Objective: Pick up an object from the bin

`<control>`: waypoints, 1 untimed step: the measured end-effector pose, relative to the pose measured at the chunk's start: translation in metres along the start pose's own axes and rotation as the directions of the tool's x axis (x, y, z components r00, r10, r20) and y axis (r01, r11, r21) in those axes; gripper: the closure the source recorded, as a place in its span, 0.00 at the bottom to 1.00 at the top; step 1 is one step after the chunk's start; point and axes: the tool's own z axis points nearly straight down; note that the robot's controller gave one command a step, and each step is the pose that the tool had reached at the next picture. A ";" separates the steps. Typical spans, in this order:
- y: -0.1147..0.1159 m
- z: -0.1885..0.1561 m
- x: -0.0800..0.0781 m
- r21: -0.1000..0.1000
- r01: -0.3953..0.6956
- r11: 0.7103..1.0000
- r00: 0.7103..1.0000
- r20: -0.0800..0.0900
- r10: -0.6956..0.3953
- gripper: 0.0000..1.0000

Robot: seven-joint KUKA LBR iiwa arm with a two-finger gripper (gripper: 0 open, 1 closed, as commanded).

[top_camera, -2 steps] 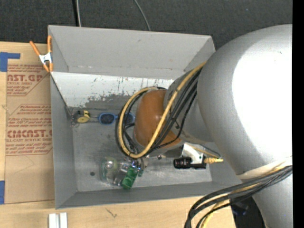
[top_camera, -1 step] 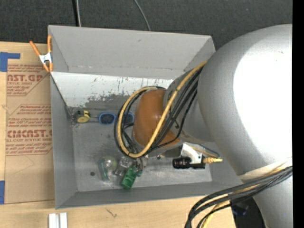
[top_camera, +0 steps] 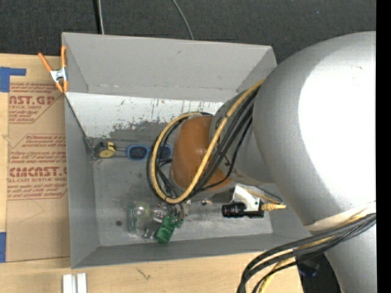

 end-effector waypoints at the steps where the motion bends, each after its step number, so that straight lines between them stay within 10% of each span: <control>1: 0.001 -0.002 -0.001 -0.002 0.001 1.000 1.000 0.000 -0.001 1.00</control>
Offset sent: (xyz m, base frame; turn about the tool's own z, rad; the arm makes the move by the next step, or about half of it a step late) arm 0.0000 0.0000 0.0000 0.0000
